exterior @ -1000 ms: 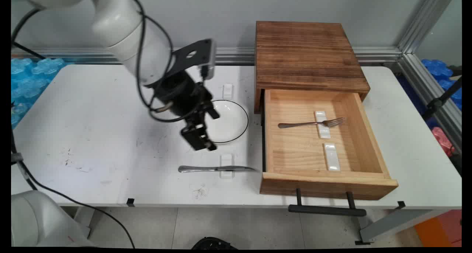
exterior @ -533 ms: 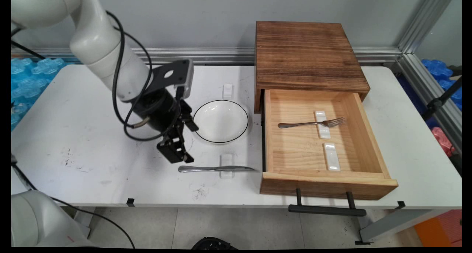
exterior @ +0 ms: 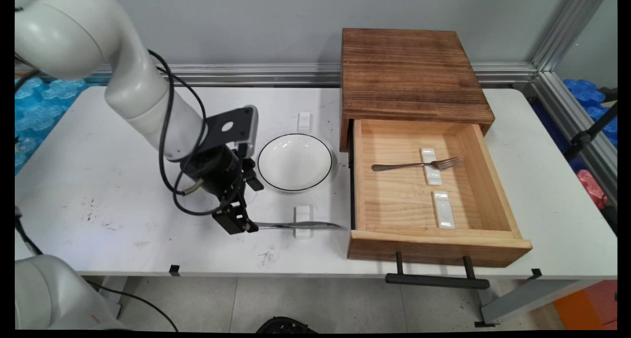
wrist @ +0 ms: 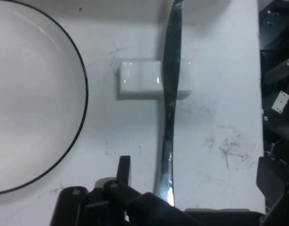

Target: Pick up the knife from the right of the white plate

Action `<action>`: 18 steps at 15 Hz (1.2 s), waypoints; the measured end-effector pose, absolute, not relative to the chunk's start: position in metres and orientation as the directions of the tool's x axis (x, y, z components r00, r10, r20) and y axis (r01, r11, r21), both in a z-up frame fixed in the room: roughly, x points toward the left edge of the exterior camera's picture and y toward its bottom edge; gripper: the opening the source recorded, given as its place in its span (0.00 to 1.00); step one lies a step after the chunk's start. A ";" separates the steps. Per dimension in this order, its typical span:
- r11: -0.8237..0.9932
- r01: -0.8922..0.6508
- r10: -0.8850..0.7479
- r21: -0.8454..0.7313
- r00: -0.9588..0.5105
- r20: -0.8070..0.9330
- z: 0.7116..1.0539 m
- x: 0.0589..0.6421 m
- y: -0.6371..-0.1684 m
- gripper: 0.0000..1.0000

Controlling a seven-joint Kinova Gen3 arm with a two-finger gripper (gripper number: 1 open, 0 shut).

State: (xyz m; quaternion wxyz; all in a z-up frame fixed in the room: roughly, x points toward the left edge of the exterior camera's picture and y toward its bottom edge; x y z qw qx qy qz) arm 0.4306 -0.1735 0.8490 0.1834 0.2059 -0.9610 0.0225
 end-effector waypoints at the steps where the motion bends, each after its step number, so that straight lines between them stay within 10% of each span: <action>1: 0.912 -0.408 -0.391 0.030 -0.847 0.361 0.844 0.430 -0.174 1.00; 18: 0.887 -0.462 -0.426 -0.004 -0.821 0.379 0.793 0.407 -0.177 1.00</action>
